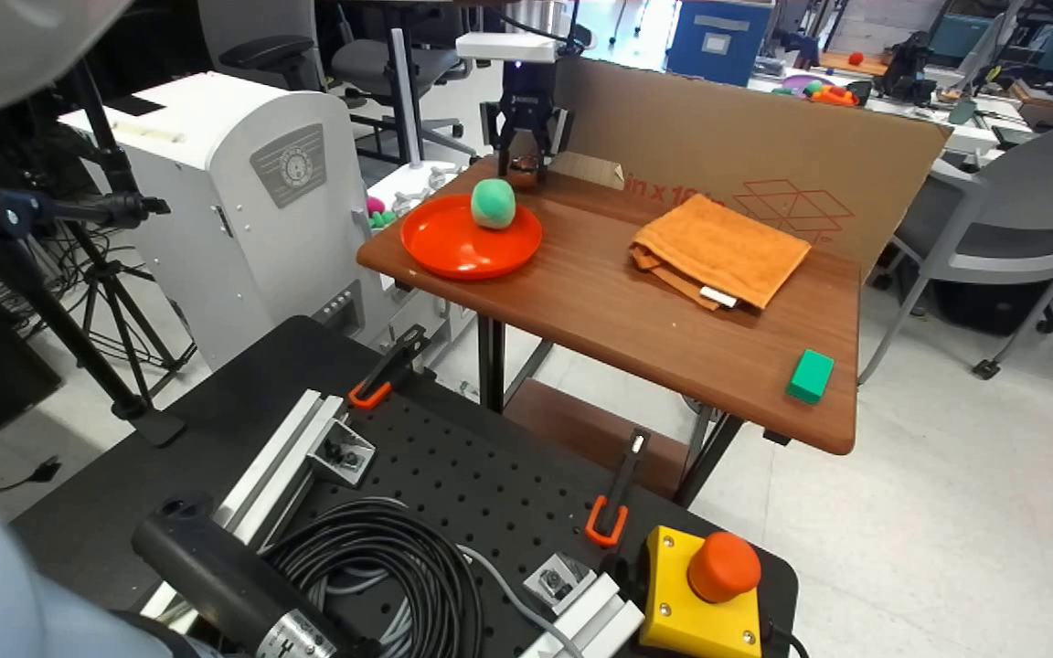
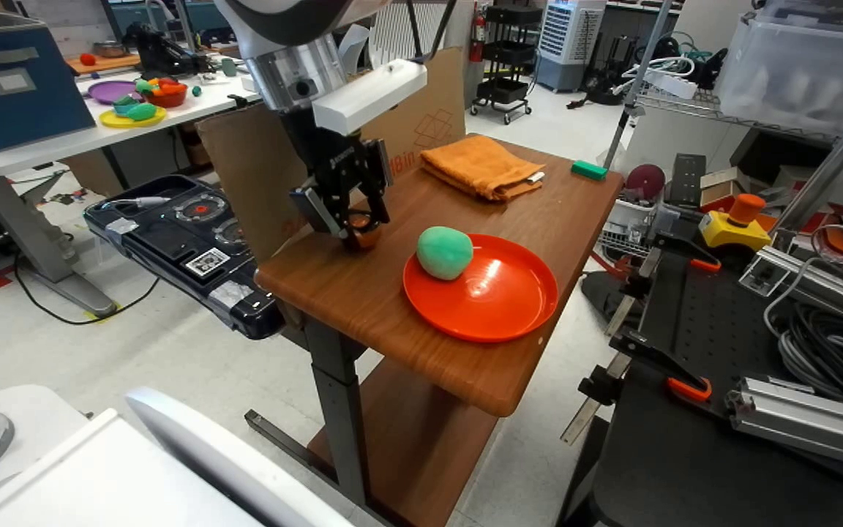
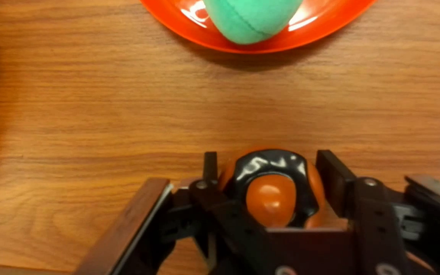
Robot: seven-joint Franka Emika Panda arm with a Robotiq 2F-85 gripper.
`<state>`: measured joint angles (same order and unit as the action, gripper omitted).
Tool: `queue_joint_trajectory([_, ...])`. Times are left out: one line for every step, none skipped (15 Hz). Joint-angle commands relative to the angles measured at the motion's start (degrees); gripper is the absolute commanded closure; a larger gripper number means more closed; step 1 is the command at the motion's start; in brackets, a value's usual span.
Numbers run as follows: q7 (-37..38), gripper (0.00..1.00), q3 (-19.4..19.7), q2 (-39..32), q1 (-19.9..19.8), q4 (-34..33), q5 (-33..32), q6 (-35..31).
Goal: Move the orange and black object forward
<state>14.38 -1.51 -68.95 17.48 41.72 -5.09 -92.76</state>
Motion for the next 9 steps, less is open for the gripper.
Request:
queue_joint_trajectory([-1.6,0.60,-0.1,4.8,-0.6,3.2,-0.1,1.7])
queue_joint_trajectory([-1.4,0.60,0.1,6.2,-1.0,4.6,0.0,1.9])
queue_joint_trajectory([-1.0,0.60,0.3,7.7,-1.5,6.3,0.0,2.4])
queue_joint_trajectory([-0.6,0.60,0.5,9.2,-1.9,8.3,0.0,2.8])
queue_joint_trajectory([-0.7,0.60,0.7,10.8,-2.5,10.5,0.1,3.3])
queue_joint_trajectory([-0.7,0.60,0.8,12.9,-3.2,13.7,0.2,3.0])
queue_joint_trajectory([-0.7,0.60,0.9,14.8,-4.0,16.9,0.3,2.6])
queue_joint_trajectory([-0.7,0.60,1.0,16.7,-4.8,20.0,0.5,2.1])
queue_joint_trajectory([-0.9,0.60,1.0,18.2,-5.7,22.7,0.7,2.3])
